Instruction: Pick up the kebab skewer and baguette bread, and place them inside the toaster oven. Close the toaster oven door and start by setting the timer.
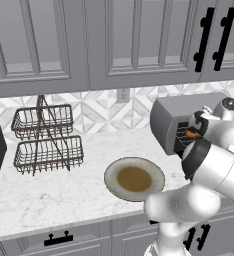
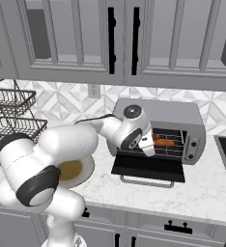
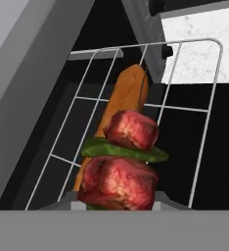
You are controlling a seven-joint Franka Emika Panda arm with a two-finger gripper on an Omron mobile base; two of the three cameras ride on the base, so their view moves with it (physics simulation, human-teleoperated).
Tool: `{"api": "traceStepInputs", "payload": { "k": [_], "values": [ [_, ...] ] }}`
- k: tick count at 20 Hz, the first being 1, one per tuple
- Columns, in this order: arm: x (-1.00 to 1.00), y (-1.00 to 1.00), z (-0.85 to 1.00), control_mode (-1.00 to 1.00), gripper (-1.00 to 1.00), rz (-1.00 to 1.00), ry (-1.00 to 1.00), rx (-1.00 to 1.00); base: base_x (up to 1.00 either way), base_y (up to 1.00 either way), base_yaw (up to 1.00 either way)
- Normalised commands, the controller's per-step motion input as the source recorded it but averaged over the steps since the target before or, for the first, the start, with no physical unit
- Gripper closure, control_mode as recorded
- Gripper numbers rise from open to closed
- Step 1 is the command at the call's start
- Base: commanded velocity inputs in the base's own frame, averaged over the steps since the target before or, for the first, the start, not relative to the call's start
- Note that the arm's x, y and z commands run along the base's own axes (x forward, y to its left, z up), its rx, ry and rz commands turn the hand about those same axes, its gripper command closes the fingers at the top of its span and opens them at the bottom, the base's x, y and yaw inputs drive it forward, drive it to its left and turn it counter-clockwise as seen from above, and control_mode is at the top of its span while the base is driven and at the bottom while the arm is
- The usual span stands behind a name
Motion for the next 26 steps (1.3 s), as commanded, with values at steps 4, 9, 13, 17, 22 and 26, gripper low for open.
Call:
{"api": "traceStepInputs", "payload": {
  "k": [4, 9, 13, 17, 22, 26],
  "values": [
    [0.38, 0.0, -0.33, -1.0, 1.0, 0.0, 0.0, 0.04, 0.0, 0.0, 0.0],
    [0.28, 0.0, -0.31, -1.0, 1.0, 0.0, 0.0, 0.03, 0.0, 0.0, 0.0],
    [0.26, 0.0, -0.25, -1.0, -1.0, 0.0, 0.0, 0.0, 0.0, 0.0, 0.0],
    [0.01, 0.0, 0.0, -1.0, -1.0, 0.0, 0.0, 0.0, 0.0, 0.0, 0.0],
    [0.0, 0.0, 0.0, -1.0, -1.0, 0.0, 0.0, 0.0, 0.0, 0.0, 0.0],
    [0.0, 0.0, 0.0, -1.0, -1.0, 0.0, 0.0, 0.0, 0.0, 0.0, 0.0]
  ]
}}
